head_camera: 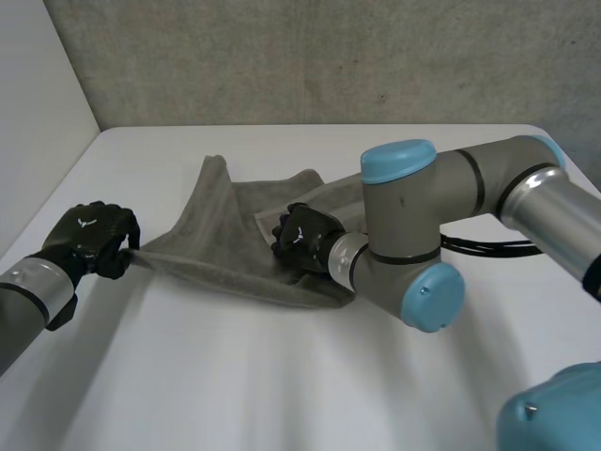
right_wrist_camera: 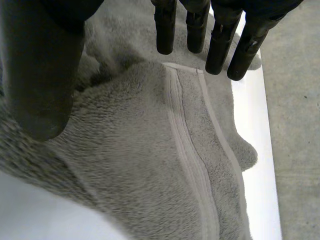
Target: Fold the towel.
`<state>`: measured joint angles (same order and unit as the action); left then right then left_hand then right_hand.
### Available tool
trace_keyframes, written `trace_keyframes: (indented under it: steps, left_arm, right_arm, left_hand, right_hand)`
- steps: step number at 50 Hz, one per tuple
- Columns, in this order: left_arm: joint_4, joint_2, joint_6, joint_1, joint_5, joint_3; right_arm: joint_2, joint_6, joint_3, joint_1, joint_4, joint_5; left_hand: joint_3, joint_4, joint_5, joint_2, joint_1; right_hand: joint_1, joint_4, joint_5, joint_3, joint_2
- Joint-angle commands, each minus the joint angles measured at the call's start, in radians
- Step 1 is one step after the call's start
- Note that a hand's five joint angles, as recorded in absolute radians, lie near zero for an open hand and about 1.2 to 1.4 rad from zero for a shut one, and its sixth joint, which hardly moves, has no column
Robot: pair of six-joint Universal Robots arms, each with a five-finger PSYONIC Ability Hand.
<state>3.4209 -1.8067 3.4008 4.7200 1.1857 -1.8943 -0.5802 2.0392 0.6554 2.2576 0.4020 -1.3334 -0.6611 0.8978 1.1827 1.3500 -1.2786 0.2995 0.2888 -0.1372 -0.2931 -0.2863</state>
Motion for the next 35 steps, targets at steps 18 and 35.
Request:
trace_keyframes:
  steps: [18,35]
  left_arm:
    - [0.000,0.000,-0.002,0.029,-0.005,-0.002]
    - [-0.005,0.000,-0.003,0.029,-0.005,-0.009]
  right_arm:
    - [0.029,0.056,-0.092,-0.038,0.011,-0.049]
    - [-0.418,0.616,0.700,-0.260,-0.068,-0.144]
  left_hand:
    - [-0.735,0.498,0.039,0.046,-0.118]
    - [-0.735,0.498,0.039,0.046,-0.118]
  right_hand:
    - [1.097,1.107,-1.085,-1.103,-1.110]
    - [0.218,0.229,-0.206,-0.224,-0.231]
